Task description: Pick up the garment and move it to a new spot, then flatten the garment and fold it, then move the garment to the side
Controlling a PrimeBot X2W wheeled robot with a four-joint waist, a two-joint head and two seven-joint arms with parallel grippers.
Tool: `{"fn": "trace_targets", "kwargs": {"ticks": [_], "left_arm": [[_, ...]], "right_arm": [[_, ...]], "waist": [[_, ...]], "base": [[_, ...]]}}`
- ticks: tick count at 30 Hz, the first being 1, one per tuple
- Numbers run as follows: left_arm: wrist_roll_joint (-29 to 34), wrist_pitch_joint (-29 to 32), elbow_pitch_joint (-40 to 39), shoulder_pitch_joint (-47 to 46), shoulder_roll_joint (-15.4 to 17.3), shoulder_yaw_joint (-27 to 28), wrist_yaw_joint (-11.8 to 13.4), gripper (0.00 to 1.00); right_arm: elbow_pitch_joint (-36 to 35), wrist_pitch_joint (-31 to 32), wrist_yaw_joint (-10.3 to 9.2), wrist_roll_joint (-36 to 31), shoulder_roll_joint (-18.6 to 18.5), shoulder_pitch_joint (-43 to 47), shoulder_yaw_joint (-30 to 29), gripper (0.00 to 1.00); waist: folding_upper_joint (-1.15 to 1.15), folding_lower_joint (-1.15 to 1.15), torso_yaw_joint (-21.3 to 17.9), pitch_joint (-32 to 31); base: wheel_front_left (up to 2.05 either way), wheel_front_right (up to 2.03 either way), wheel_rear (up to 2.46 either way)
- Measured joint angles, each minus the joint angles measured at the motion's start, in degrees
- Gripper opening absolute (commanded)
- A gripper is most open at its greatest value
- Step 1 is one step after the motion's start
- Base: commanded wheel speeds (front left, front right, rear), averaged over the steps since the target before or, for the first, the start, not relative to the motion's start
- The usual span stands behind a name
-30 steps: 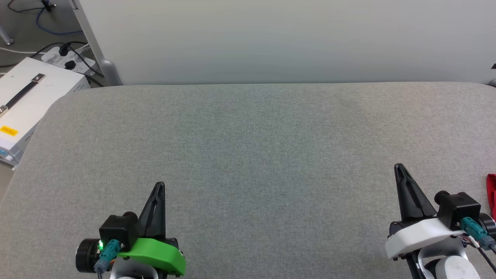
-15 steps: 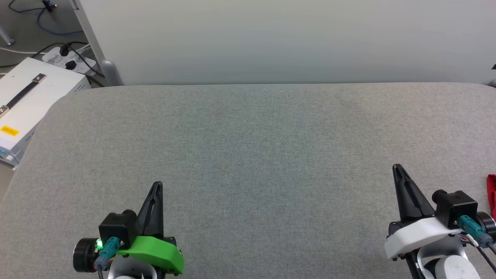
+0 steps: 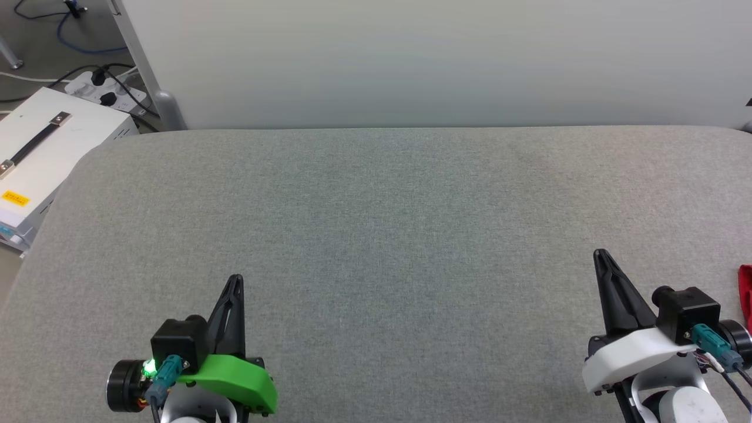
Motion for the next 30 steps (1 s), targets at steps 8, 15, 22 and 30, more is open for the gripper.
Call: {"fn": "trace_targets", "kwargs": {"ticks": [8, 15, 22, 30], "left_arm": [[0.8, 0.7, -0.3, 0.0, 0.0, 0.1, 0.4, 0.0], [1.3, 1.9, -0.6, 0.0, 0.0, 0.3, 0.9, 0.0], [1.8, 2.8, -0.9, -0.1, 0.0, 0.4, 1.4, 0.0], [2.6, 3.7, -1.4, -0.1, 0.0, 0.6, 1.7, 0.0]], "right_arm": [[-0.2, 1.0, 0.0, -0.2, 0.0, 0.0, 0.0, 0.0], [-0.5, 1.8, 0.0, -1.0, 0.1, 0.0, 0.0, 0.0], [-0.7, 2.4, 0.0, -1.5, 0.2, 0.0, 0.0, 0.0], [-0.9, 3.4, 0.0, -2.1, 0.3, 0.0, 0.0, 0.0]], "waist": [[0.0, 0.0, 0.0, 0.0], [0.0, 0.0, 0.1, -0.1], [0.0, 0.0, 0.1, -0.1], [0.0, 0.0, 0.2, -0.2]], "base": [[0.0, 0.0, 0.0], [0.0, 0.0, 0.0], [0.0, 0.0, 0.0], [0.0, 0.0, 0.0]]}}
